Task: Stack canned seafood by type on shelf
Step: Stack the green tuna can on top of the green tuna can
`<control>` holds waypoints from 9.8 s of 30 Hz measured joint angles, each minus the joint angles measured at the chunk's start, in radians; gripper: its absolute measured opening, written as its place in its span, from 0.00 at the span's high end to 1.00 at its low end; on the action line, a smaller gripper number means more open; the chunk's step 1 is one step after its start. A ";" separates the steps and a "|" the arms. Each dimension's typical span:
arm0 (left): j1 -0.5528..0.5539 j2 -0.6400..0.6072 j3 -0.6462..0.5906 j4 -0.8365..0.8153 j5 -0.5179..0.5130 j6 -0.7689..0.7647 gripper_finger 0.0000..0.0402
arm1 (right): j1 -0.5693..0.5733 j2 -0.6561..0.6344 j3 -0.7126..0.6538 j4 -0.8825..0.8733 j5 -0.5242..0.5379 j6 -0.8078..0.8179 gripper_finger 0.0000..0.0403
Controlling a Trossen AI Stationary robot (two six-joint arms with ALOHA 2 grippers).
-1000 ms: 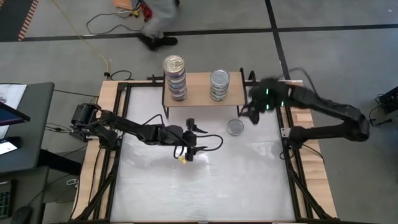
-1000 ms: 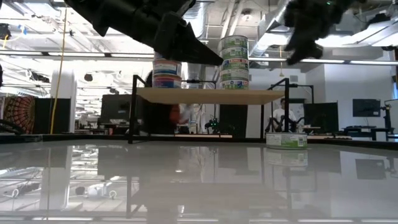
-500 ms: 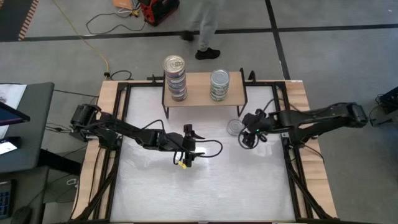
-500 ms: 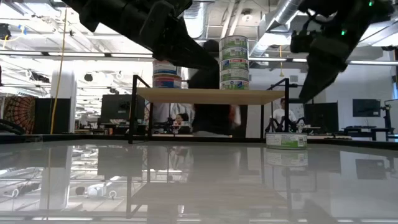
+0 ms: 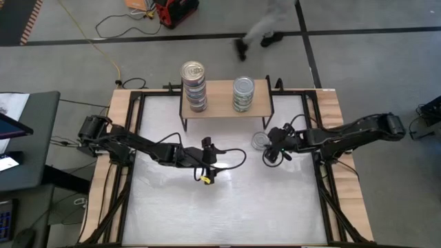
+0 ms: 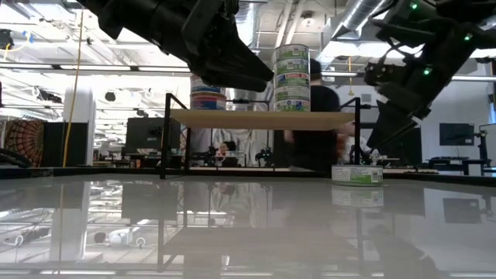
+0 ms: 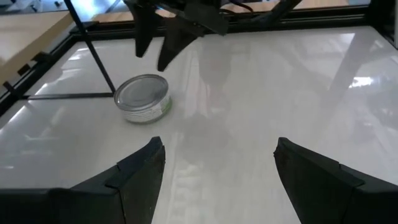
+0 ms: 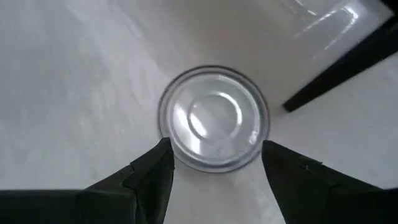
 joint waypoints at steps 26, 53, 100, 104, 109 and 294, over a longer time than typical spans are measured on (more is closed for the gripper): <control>-0.017 -0.037 0.001 -0.112 -0.036 -0.031 0.28 | 0.120 0.313 0.067 0.365 -0.068 -0.009 0.33; -0.125 -0.054 0.001 -0.139 -0.082 -0.323 0.28 | 0.161 0.442 0.288 -0.083 0.201 0.063 0.33; -0.174 -0.054 0.000 -0.182 -0.099 -0.431 0.28 | 0.380 0.550 0.287 0.368 0.008 0.048 0.33; -0.174 -0.042 0.000 -0.148 -0.100 -0.464 0.28 | 0.414 0.467 0.332 0.353 0.130 -0.020 0.33; -0.169 0.022 0.005 -0.058 -0.091 -0.499 0.28 | 0.442 0.352 0.343 0.144 0.194 0.033 0.33; -0.156 -0.372 -0.018 -0.599 -0.098 -0.071 0.38 | 0.544 0.804 0.736 -0.319 0.166 0.516 0.62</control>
